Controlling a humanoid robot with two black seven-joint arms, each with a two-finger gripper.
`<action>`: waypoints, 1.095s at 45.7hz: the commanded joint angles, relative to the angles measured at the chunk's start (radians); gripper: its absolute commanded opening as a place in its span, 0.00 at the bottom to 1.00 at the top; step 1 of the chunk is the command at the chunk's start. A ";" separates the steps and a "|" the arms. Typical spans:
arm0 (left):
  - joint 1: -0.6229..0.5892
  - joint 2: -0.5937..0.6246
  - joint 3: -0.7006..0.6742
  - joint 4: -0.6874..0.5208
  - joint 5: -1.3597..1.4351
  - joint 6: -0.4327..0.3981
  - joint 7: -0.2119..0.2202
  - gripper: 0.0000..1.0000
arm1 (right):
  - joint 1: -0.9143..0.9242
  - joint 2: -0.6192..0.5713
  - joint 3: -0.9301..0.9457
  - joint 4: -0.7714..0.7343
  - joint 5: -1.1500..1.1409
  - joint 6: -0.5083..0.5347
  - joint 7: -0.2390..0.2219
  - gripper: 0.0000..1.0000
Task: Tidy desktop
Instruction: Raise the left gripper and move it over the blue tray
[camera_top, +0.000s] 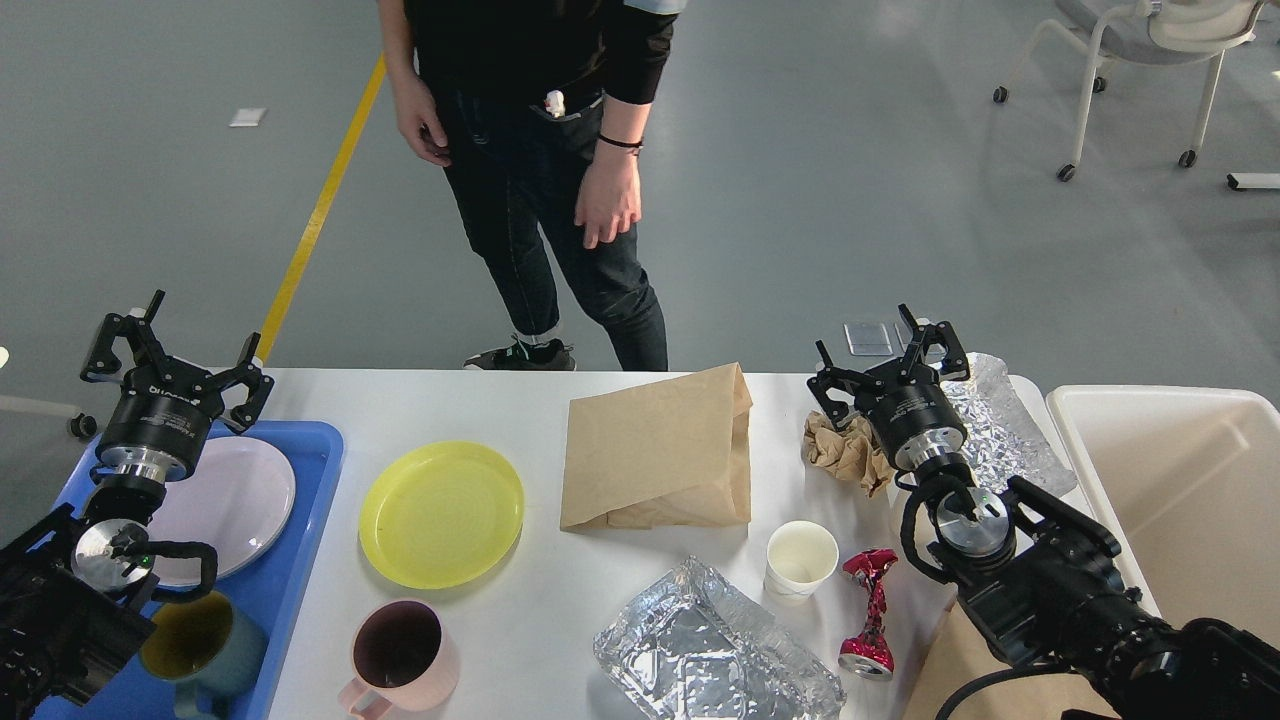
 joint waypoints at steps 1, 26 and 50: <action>-0.020 0.004 0.000 0.000 -0.001 0.012 0.001 0.97 | 0.001 0.000 0.000 0.000 0.000 0.000 0.000 1.00; -0.032 -0.008 -0.007 0.000 -0.001 0.067 0.017 0.97 | 0.001 0.000 0.000 0.000 0.000 0.000 0.000 1.00; -0.049 -0.002 0.003 0.000 0.009 0.079 0.018 0.97 | -0.001 0.000 0.000 0.000 0.000 0.002 0.000 1.00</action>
